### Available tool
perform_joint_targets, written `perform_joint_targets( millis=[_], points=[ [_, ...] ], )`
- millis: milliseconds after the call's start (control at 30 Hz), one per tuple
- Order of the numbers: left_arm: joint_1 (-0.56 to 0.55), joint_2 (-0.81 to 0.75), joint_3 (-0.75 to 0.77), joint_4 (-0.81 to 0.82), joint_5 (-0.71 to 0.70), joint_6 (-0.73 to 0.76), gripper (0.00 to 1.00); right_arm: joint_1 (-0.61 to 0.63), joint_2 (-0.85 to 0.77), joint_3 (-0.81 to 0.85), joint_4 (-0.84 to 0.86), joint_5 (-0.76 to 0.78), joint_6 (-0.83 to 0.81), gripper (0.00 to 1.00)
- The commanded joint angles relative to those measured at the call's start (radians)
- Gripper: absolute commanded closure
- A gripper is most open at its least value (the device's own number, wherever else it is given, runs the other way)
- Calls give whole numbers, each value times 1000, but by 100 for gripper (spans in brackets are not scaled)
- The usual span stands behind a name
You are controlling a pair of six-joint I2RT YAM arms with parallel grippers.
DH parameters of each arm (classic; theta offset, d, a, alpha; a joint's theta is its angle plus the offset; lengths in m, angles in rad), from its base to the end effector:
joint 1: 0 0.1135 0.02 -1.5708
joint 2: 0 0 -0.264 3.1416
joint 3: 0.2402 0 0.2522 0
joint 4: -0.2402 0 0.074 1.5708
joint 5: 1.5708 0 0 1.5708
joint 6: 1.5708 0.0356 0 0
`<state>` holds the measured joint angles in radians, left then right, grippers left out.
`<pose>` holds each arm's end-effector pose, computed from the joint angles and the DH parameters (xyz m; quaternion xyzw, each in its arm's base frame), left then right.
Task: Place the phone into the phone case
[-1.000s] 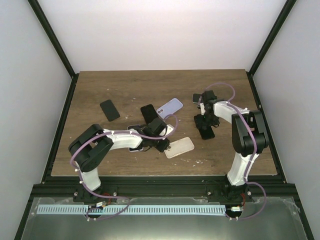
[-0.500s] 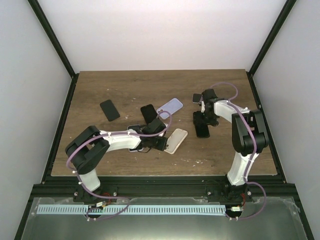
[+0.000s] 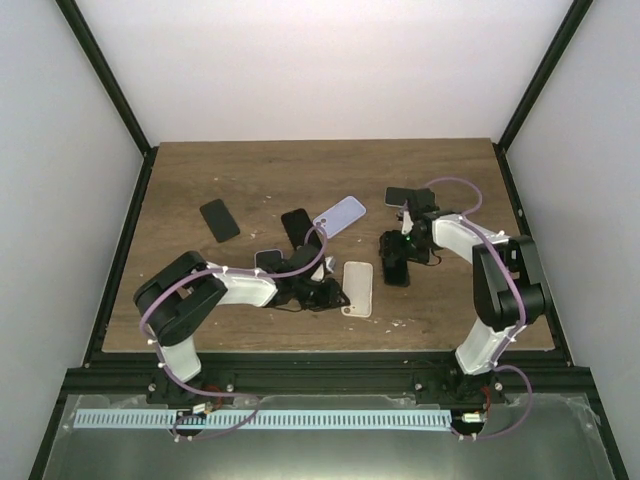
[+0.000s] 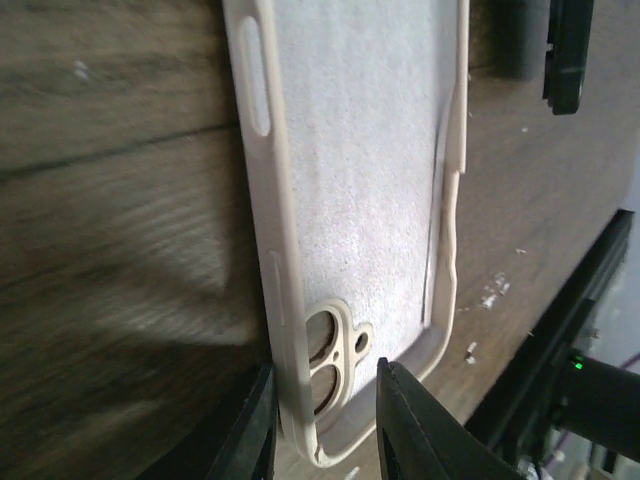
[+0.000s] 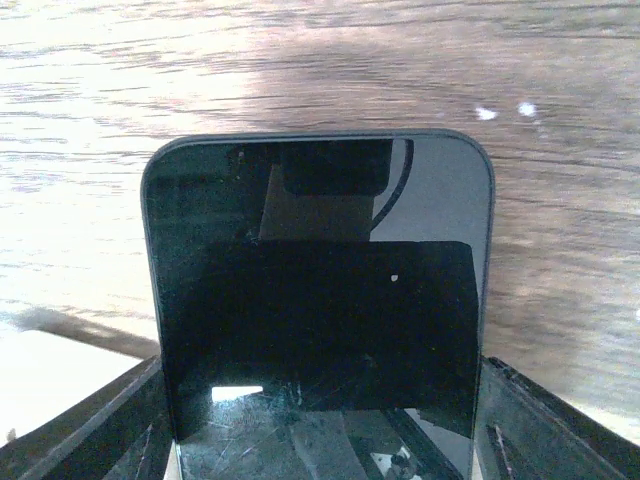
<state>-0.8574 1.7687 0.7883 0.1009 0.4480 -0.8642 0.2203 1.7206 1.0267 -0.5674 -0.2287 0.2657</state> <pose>0.2015 -0.2564 0.1205 0.0721 0.9176 -0.3868 0.0568 0.3097 0.0776 0.1605 0.0047 0.9817 0.1463 0.1215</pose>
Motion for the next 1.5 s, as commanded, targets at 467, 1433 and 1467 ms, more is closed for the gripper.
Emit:
perform_joint_targets(
  millis=[467,1433,1467],
  points=[
    [174,-362,-166,-19,-71,0,18,253,-258,-93,218,-152,334,47],
    [214,-444,-204,-14,-11,23,42,349,-217,-282,377,-67,425,45],
    [214,-440,-204,-10,-8,21,42,349,-214,-284,377,-62,423,45]
  ],
)
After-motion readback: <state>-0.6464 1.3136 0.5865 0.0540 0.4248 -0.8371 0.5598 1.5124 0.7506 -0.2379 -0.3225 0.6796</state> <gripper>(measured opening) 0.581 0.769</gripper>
